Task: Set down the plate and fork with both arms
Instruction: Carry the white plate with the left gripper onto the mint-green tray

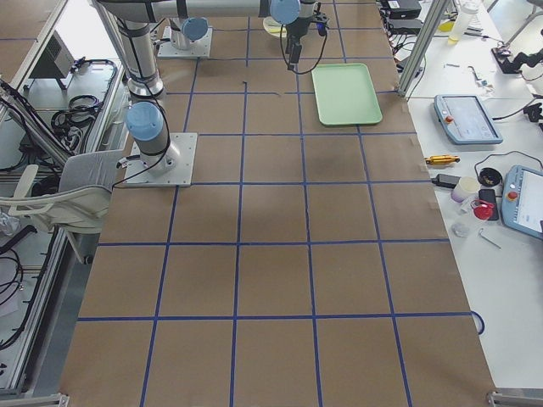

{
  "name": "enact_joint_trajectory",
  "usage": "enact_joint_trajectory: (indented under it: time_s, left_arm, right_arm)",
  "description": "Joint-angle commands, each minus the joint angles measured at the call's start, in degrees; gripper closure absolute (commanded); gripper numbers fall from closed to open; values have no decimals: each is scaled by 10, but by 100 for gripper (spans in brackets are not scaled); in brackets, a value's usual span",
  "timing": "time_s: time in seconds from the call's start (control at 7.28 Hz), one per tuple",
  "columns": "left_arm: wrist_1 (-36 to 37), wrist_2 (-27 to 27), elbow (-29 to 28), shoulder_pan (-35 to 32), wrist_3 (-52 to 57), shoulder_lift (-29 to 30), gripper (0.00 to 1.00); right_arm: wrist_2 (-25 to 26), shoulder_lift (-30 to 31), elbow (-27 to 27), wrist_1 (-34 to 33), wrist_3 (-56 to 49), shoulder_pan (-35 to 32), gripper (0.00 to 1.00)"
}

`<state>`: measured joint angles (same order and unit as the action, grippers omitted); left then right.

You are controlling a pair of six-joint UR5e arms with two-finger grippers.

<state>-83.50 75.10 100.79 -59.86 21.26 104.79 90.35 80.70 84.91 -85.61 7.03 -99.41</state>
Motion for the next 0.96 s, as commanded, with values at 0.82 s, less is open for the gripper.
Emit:
enact_joint_trajectory:
  time_s: [0.82]
  left_arm:
    - [168, -93, -266, -299, -359, 252, 100]
  right_arm:
    - [0, 1, 1, 4, 0, 0, 0]
